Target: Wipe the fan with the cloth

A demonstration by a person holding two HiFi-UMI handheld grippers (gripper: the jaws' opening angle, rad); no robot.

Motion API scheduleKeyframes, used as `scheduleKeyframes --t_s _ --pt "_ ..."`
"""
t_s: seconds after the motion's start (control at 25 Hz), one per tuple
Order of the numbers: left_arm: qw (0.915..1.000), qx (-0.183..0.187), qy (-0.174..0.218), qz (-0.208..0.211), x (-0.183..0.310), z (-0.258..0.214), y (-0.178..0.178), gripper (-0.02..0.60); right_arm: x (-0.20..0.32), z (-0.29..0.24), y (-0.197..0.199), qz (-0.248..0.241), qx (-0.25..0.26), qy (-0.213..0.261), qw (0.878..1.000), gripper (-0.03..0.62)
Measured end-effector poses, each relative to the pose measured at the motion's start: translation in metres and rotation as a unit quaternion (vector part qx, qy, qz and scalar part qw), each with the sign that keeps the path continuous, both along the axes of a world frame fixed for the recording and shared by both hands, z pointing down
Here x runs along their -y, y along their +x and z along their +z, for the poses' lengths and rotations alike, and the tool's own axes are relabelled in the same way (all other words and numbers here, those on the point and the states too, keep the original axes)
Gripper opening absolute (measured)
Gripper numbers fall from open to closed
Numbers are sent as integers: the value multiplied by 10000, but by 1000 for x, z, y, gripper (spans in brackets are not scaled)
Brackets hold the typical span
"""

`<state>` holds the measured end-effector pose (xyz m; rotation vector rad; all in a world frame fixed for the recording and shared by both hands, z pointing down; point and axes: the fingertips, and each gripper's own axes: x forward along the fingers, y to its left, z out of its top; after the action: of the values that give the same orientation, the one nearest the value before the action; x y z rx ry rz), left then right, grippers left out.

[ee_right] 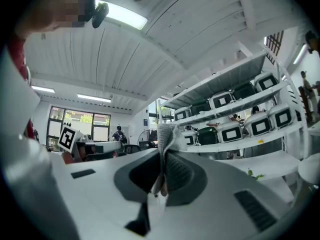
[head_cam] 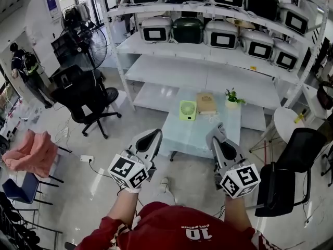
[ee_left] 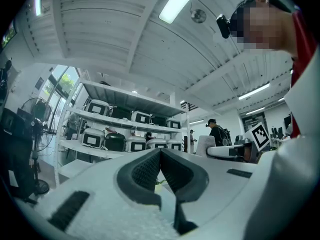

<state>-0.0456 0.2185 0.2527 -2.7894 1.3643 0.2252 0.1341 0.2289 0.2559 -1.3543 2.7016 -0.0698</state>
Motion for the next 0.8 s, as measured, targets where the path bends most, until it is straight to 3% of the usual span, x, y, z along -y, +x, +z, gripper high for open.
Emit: scheduleKeyframes --t_s 0.36,0.8 --pt "9997 87 -185 -104 27 9 -11 -2 34 12 -12 -296 276 -286 9988 18" --pt "9996 -78 -246 -79 80 19 -24 -3 85 17 -28 -382 96 -444 9982 18"
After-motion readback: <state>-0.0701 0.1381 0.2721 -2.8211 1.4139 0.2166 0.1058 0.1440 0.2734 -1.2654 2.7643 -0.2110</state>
